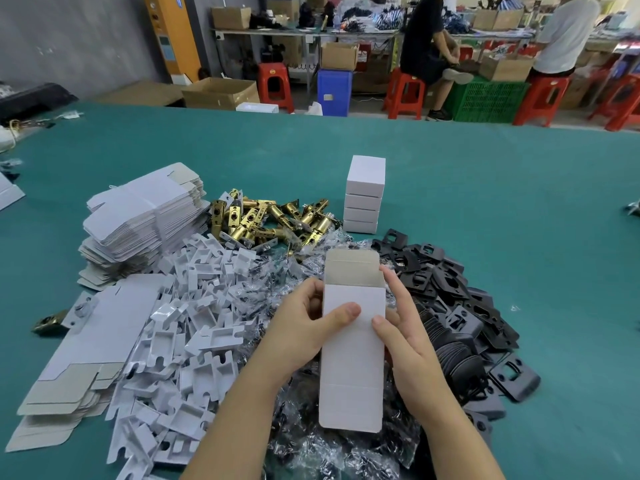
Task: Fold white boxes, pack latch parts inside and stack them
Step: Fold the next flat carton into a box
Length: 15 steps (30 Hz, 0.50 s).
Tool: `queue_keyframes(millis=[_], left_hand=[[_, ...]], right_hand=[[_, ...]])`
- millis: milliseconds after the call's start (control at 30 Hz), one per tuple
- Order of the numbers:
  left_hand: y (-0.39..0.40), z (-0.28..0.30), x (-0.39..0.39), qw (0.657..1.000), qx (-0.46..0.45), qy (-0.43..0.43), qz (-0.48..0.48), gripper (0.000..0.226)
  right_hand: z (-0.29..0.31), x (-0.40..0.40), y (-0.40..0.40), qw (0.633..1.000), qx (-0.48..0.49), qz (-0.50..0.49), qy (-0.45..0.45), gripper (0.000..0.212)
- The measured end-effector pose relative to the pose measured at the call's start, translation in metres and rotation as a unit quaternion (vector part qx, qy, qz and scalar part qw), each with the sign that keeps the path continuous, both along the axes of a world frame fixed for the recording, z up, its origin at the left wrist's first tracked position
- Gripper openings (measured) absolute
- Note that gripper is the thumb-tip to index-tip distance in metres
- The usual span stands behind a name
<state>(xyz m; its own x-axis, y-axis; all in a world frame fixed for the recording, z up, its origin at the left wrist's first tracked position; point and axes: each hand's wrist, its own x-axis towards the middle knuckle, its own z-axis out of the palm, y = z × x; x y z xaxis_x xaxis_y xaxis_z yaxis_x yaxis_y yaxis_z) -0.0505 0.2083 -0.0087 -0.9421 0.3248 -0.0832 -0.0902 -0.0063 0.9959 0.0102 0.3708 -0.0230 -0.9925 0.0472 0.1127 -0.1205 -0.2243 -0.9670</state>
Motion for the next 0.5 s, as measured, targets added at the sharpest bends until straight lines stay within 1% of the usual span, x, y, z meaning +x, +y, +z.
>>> queue_keyframes(millis=[233,333,400,500], left_hand=[[-0.0024,0.0021,0.0010,1.000,0.014,-0.005,-0.017,0.061],[-0.0022,0.0026,0.0016,1.000,0.026,-0.007,-0.008,0.058],[-0.0025,0.0016,0.0001,0.999,0.037,0.010,0.020,0.057],[-0.0064,0.0007,-0.0034,0.996,0.045,0.058,0.055,0.051]], right_hand=[[0.0018,0.0000,0.0028,1.000,0.007,0.010,-0.017,0.039],[0.0018,0.0008,0.0030,0.999,0.007,0.015,-0.028,0.031],[0.0024,0.0013,0.0028,0.999,0.011,0.014,-0.034,0.029],[0.0039,0.0016,0.0018,0.999,0.011,0.014,-0.042,0.030]])
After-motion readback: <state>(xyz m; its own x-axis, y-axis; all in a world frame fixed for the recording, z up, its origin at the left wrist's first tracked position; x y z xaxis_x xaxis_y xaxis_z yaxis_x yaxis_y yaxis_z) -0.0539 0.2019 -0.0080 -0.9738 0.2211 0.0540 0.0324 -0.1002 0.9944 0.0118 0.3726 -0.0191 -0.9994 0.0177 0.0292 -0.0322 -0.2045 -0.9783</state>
